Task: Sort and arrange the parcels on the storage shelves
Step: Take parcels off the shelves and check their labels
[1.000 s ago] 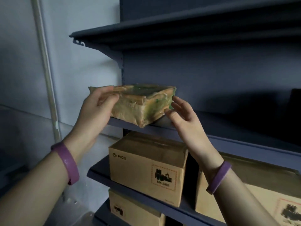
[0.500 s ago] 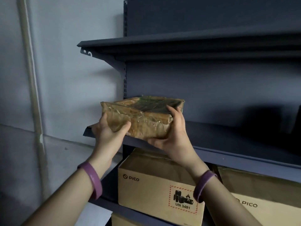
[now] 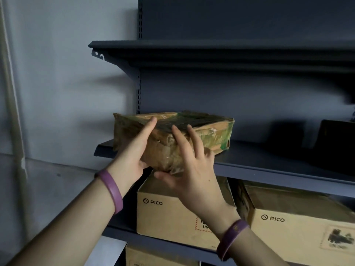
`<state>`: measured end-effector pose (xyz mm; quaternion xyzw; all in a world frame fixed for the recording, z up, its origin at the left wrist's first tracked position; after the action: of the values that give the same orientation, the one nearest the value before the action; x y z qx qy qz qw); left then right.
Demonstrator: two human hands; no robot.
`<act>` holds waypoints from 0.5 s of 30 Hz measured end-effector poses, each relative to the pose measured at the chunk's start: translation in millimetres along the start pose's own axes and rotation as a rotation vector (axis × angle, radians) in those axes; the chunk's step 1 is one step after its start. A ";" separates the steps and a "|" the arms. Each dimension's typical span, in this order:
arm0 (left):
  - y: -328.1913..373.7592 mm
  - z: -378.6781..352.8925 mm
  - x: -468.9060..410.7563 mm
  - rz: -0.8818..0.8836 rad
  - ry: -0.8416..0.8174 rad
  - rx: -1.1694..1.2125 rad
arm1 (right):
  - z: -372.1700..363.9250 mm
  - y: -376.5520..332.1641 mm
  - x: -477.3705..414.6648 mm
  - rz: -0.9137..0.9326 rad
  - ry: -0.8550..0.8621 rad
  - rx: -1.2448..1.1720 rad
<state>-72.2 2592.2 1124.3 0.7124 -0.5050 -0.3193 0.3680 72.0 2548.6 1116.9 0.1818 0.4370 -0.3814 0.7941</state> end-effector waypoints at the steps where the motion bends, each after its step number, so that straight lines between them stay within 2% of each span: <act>1: 1.7 0.6 -1.2 0.010 0.014 0.009 | 2.6 -0.7 2.1 0.030 -0.027 -0.024; 3: 5.7 6.3 -4.6 0.009 0.027 0.036 | 7.7 6.4 4.2 0.068 -0.103 -0.100; 5: 9.7 16.1 -7.0 -0.018 0.051 0.041 | 15.5 26.7 3.7 0.012 -0.132 -0.252; 7: 9.2 26.8 -8.4 -0.026 0.039 0.052 | 27.3 64.0 -1.7 -0.160 -0.016 -0.358; 9: 6.3 35.9 -6.8 -0.028 0.000 0.074 | 37.2 112.4 -8.9 -0.387 0.119 -0.361; 12: 4.2 45.1 -2.0 -0.056 -0.086 0.050 | 41.5 174.3 -13.0 -0.708 0.124 -0.531; 15: 6.8 50.7 1.2 -0.080 -0.180 0.095 | 48.2 205.6 -6.2 -0.870 0.057 -0.751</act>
<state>-117.0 2579.3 1103.4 0.7170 -0.5218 -0.3723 0.2738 254.0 2653.5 1139.5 -0.2988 0.5983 -0.4865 0.5623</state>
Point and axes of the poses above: each hand's wrist, its own x-axis away from the middle knuckle, its own z-axis out of the back of the hand, y = z × x, the point moved 5 cm from there along -x, towards the middle knuckle, and after that the axes turned 11 degrees about x, right-handed, at the moved point
